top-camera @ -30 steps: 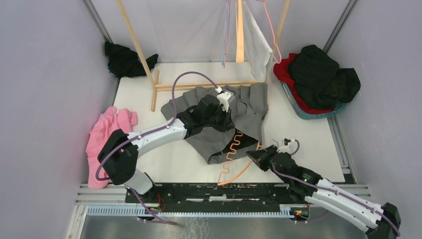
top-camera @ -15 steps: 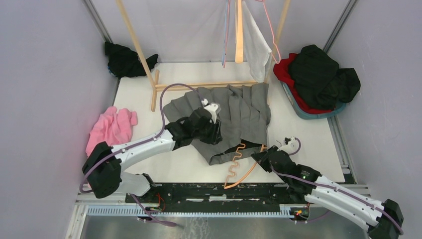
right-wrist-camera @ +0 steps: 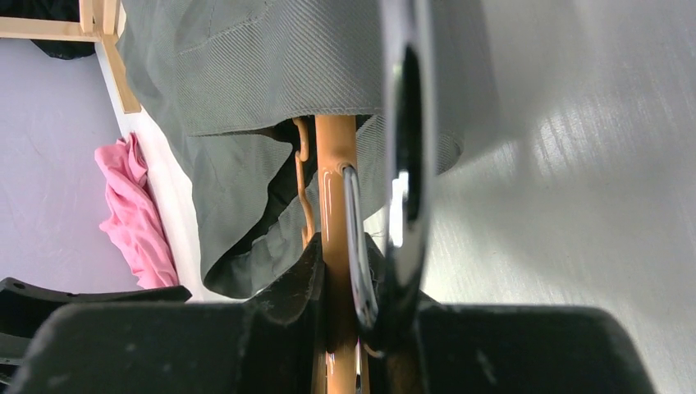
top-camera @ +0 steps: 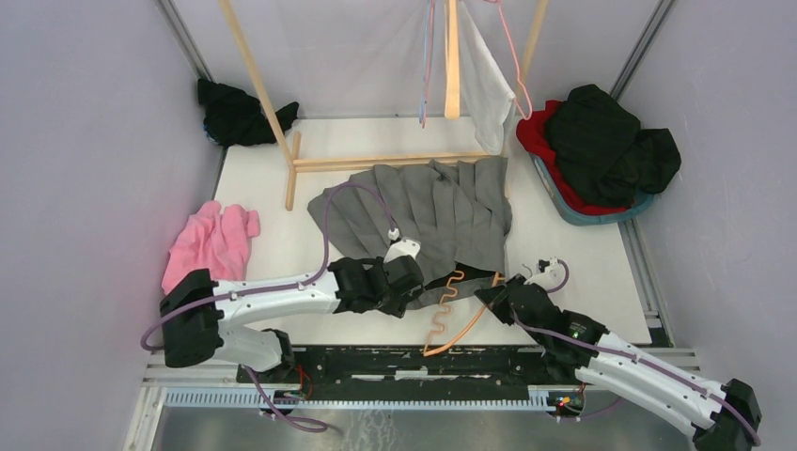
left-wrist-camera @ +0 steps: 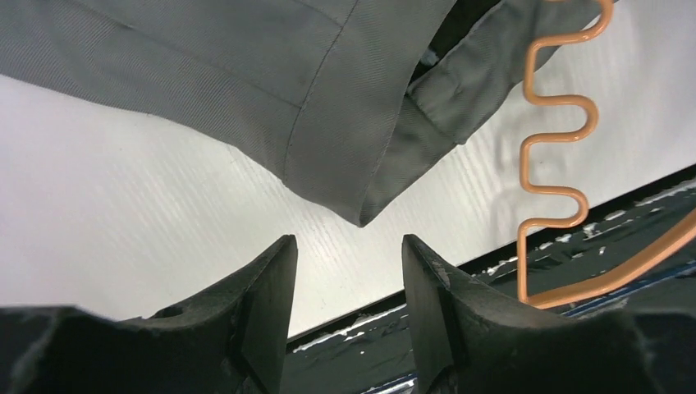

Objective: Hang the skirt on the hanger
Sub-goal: Hang the skirt on the hanger.

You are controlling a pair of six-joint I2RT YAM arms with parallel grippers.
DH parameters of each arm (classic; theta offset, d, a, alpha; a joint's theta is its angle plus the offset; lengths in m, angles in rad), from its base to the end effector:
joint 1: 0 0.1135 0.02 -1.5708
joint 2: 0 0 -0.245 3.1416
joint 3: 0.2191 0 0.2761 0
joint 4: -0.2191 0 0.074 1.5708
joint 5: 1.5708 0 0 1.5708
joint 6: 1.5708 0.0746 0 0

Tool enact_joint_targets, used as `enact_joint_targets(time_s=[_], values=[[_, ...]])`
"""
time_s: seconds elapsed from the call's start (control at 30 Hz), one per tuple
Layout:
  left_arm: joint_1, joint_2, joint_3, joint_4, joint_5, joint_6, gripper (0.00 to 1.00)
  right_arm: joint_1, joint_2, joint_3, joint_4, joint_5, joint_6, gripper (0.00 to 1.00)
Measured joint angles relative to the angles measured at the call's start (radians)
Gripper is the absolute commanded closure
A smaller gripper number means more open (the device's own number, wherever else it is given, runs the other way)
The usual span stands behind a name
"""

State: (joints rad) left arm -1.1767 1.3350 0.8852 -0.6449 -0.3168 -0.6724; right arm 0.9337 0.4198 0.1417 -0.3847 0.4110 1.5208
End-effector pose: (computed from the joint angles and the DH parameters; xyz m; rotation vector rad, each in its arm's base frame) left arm 0.1359 -0.2662 0.1598 0.5502 2.5389 -0.2532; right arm 0.1335 0.1303 0.1095 0.8955 2.1483 0.9014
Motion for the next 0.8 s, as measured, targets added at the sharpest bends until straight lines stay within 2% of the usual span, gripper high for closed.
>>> enact_joint_targets(time_s=[0.2, 0.5, 0.8], values=[[-0.030, 0.060, 0.020, -0.042, -0.086, -0.026, 0.45, -0.007, 0.001, -0.002, 0.010, -0.011, -0.001, 0.99], [-0.031, 0.145, 0.020, 0.015, -0.161, -0.026, 0.48, -0.012, -0.002, -0.002, 0.010, -0.018, -0.004, 0.99], [-0.031, 0.171, 0.020, 0.079, -0.183, -0.026, 0.85, -0.013, -0.014, -0.002, 0.011, -0.018, -0.008, 0.99]])
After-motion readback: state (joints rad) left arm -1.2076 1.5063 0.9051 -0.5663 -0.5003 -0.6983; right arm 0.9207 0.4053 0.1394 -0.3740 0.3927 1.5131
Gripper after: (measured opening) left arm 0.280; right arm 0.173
